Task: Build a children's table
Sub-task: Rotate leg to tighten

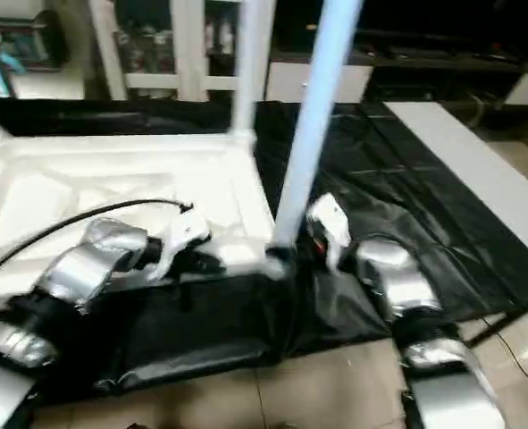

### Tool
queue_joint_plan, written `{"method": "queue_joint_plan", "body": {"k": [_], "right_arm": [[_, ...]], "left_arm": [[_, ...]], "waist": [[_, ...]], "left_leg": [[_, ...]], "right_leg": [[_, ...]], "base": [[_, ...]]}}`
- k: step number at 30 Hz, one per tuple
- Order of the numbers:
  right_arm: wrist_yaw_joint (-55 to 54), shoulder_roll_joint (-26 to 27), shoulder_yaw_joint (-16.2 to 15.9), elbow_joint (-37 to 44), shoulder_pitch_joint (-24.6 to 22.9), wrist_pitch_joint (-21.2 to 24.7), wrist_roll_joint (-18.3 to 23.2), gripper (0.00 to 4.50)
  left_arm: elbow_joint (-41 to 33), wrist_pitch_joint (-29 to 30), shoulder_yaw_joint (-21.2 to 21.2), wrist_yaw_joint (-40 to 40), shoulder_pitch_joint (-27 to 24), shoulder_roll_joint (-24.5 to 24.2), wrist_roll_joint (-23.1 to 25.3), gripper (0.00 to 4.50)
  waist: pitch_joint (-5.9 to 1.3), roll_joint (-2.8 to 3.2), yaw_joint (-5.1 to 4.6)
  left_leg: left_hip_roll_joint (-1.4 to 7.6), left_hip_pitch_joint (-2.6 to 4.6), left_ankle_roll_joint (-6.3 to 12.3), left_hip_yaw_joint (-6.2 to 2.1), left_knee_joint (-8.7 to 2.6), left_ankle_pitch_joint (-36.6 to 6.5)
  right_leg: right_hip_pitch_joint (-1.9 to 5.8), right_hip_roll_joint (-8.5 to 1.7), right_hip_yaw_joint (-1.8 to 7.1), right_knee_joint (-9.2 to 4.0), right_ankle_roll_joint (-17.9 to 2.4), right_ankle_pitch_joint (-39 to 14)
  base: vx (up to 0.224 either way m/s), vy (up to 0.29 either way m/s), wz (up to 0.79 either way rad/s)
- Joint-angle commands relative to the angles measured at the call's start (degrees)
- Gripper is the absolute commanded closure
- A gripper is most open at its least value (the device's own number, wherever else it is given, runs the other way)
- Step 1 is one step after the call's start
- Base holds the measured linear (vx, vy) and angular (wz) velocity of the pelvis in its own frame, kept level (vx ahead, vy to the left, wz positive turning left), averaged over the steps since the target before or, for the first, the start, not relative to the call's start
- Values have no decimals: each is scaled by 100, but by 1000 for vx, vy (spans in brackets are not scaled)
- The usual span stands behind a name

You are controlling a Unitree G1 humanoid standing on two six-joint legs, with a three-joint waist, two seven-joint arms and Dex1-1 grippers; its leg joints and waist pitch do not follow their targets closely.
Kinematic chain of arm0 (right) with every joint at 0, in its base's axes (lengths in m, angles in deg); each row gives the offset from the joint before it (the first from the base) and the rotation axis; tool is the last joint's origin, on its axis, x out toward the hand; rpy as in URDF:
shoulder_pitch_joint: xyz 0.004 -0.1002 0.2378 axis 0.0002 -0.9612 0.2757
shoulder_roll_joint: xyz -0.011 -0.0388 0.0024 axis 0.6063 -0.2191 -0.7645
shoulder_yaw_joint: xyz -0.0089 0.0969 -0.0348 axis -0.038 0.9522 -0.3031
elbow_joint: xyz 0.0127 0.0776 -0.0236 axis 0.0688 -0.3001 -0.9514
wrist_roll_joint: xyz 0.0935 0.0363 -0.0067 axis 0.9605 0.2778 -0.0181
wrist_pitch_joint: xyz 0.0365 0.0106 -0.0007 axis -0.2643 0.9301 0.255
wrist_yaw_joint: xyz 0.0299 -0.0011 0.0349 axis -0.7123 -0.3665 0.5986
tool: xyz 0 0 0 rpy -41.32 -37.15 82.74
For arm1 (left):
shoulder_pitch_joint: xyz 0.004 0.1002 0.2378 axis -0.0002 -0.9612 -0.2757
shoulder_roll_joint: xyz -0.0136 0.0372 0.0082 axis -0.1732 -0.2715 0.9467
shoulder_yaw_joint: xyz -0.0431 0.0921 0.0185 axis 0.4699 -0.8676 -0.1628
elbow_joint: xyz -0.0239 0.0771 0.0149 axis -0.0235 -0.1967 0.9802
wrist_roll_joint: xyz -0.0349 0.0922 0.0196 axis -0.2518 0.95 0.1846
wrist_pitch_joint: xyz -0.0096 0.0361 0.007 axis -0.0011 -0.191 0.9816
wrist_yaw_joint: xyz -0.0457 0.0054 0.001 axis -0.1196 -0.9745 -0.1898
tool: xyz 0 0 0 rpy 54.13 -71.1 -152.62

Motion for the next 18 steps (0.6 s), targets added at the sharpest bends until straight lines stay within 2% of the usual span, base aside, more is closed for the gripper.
{"method": "queue_joint_plan", "body": {"k": [1,2,4,5,6,7,8,9,10,11,12,13,14,16,17,18], "right_arm": [[-955,185,144,-220,65,197,-194,242],[-1538,387,200,-265,107,184,-292,243],[-1910,530,224,-295,137,166,-356,243],[-2585,833,245,-373,205,146,-460,243],[-3108,1065,290,-470,262,54,-497,245],[-3636,1391,331,-612,349,-61,-512,246],[-3636,1391,331,-612,349,-61,-512,246],[-4198,1783,348,-769,449,-209,-562,246],[-4279,1877,330,-802,471,-244,-581,248],[-4380,2022,248,-857,510,-295,-674,248],[-4450,2133,176,-891,537,-344,-757,248],[-4472,2219,133,-908,566,-349,-813,249],[-4494,2237,125,-904,573,-356,-837,250],[-4317,2321,287,-869,611,-386,-674,250],[-4256,2333,353,-869,623,-408,-603,250],[-4246,2331,361,-867,624,-411,-594,251]], "left_arm": [[204,155,280,-745,220,271,-46,450],[387,191,371,-1133,334,421,-13,450],[515,182,437,-1407,409,524,1,450],[763,82,565,-1985,553,734,43,450],[895,17,598,-2288,640,846,100,450],[1072,-136,648,-2715,749,983,174,450],[1072,-136,648,-2715,749,983,174,450],[1258,-270,724,-3087,856,1145,208,450],[1294,-296,749,-3166,875,1185,204,450],[1364,-354,793,-3310,913,1247,198,450],[1402,-407,773,-3381,943,1264,236,450],[1428,-472,775,-3444,960,1275,254,450],[1433,-497,749,-3443,966,1262,282,450],[1487,-591,722,-3390,970,1214,305,450],[1534,-666,721,-3377,967,1200,315,450],[1542,-687,717,-3372,964,1195,320,450]], "waist": [[-351,63,-4],[-349,79,-18],[-374,90,-11],[-368,78,-21],[-372,116,-12],[-382,139,-30],[-390,115,-22],[-388,156,-16],[-388,177,-30],[-397,159,-39],[-409,174,-14],[-405,165,-20],[-410,165,-11],[-410,161,-5],[-405,102,-8],[-405,102,-8]], "left_leg": [[-61,106,-173,11,-468,-2315],[-64,99,-197,1,-473,-2311],[-76,89,-198,-10,-470,-2230],[-72,80,-176,6,-471,-2194],[-75,90,-196,10,-472,-2131],[-86,76,-187,9,-471,-2085],[-85,78,-166,16,-470,-2021],[-90,73,-144,20,-470,-1964],[-99,87,-113,41,-458,-1939],[-108,72,-77,44,-455,-1910],[-107,72,-10,50,-449,-1792],[-106,59,67,62,-442,-1714],[-102,44,116,59,-447,-1611],[-102,50,204,71,-438,-1550],[-100,41,240,76,-442,-1543],[-100,41,240,76,-442,-1543]], "right_leg": [[208,-32,12,-474,-925,-2556],[199,-35,8,-480,-900,-2594],[218,-31,-2,-480,-863,-2523],[201,-26,8,-489,-883,-2443],[181,-20,18,-473,-920,-2283],[196,-15,19,-451,-962,-2151],[212,-8,11,-450,-965,-2034],[218,-4,17,-443,-977,-1931],[188,-3,30,-452,-1001,-1834],[216,11,26,-438,-1007,-1793],[231,3,33,-428,-1030,-1642],[231,3,38,-424,-1059,-1537],[261,-2,37,-403,-1065,-1447],[260,-9,40,-402,-1066,-1420],[259,-8,37,-416,-1031,-1509],[259,-8,37,-416,-1031,-1509]], "base": [[0,0,0],[0,0,0],[0,0,0],[0,0,0],[0,0,0],[0,0,0],[0,0,0],[0,0,0],[0,0,0],[0,0,0],[0,0,0],[0,0,0],[0,0,0],[0,0,0],[0,0,0],[0,0,0]]}}
